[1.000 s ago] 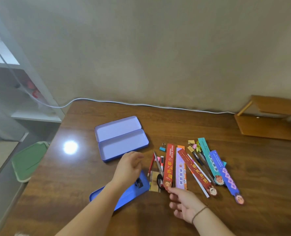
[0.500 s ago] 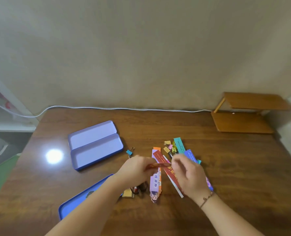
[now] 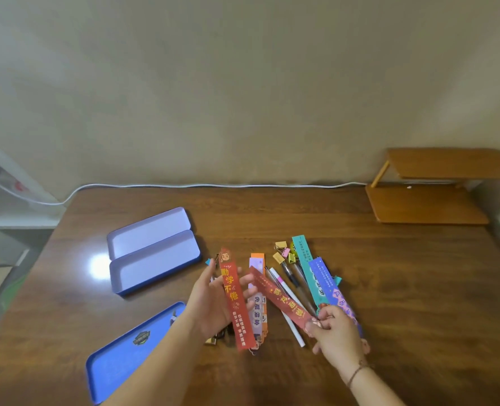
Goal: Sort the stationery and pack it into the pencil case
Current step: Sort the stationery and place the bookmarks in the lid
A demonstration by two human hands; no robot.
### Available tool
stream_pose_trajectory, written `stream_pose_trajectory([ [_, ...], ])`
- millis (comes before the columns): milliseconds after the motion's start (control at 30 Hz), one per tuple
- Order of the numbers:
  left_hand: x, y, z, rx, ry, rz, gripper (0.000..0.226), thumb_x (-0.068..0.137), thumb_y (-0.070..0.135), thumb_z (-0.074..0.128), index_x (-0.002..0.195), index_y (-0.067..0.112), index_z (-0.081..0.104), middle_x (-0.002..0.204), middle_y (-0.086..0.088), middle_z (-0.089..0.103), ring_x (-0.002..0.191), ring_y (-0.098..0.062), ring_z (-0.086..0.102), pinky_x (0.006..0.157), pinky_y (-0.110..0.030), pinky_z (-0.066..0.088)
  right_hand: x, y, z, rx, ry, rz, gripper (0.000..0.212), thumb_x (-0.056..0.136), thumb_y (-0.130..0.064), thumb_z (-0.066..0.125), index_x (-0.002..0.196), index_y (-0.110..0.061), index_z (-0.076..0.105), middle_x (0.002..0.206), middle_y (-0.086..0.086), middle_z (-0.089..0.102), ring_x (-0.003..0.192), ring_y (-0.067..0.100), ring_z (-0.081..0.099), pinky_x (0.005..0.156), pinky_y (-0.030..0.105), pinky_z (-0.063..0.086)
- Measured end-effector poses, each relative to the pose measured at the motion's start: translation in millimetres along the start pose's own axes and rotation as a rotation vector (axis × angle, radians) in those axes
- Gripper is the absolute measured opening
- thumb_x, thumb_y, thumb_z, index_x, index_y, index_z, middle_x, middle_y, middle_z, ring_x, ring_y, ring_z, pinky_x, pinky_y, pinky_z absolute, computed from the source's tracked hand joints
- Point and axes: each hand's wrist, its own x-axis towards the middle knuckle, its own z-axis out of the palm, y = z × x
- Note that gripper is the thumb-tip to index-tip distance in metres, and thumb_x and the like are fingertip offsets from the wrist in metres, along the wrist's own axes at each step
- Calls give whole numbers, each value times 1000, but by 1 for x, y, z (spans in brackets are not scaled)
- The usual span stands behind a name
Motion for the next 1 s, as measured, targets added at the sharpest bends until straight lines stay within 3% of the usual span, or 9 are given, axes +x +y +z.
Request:
stream_pose_trajectory([
  [133,9,3,-2,47,39,5,77,88,65,49,133,3,50,119,-22,64,101,-37,62,92,-50,48,7,-2,-38,47,37,-212,12,85,-20,68,90,-29,63,91,-7,67,73,10,65,57,19,49],
  [267,17,2,3,22,68,29,74,87,64,51,132,6,49,117,-22,65,102,-37,62,98,-54,44,23,-35,-104,144,181,-455,23,89,-11,61,85,-34,63,91,-11,63,80,11,61,63,21,47],
  [367,18,-15,22,163,-85,-100,74,89,66,46,135,8,50,136,-25,54,124,-40,52,108,-61,33,34,-75,-118,15,-54,-563,18,90,-20,60,98,-35,63,98,-21,63,92,-1,59,65,12,47],
  [467,13,-37,42,285,-240,-166,64,89,57,55,129,7,59,139,-25,51,127,-42,48,103,-58,39,48,-99,-101,-86,-257,-596,21,90,-25,62,105,-39,61,105,-16,63,97,4,61,74,26,57],
  [567,8,-49,48,408,-384,-210,54,91,50,54,129,12,61,137,-20,52,121,-39,54,105,-53,37,68,-105,-85,-231,-293,-611,24,90,-28,62,108,-44,57,112,-9,61,95,6,59,71,28,56],
  [700,10,-59,46,404,-451,-259,59,98,42,50,143,5,42,140,-19,47,119,-33,53,99,-46,42,86,-101,-73,-351,-352,-557,30,90,-26,63,116,-39,56,121,-2,53,96,13,58,60,22,54],
  [800,14,-63,46,370,-414,-221,51,101,26,50,143,1,37,134,-21,50,113,-33,57,96,-46,46,86,-91,-62,-358,-411,-600,36,88,-25,65,120,-38,56,125,-5,52,104,12,56,72,26,57],
  [900,17,-62,46,330,-311,-192,33,100,5,48,132,-1,49,123,-24,57,102,-33,63,86,-44,55,80,-76,-56,-281,-295,-650,40,88,-35,63,126,-37,53,121,-13,53,90,-2,50,76,19,49],
  [1000,24,-59,39,361,-153,-128,28,99,0,45,126,-2,53,118,-23,64,97,-32,67,79,-39,56,82,-40,-61,-308,53,-448,33,89,-46,55,120,-34,53,105,-16,57,83,-1,55,62,20,49],
])
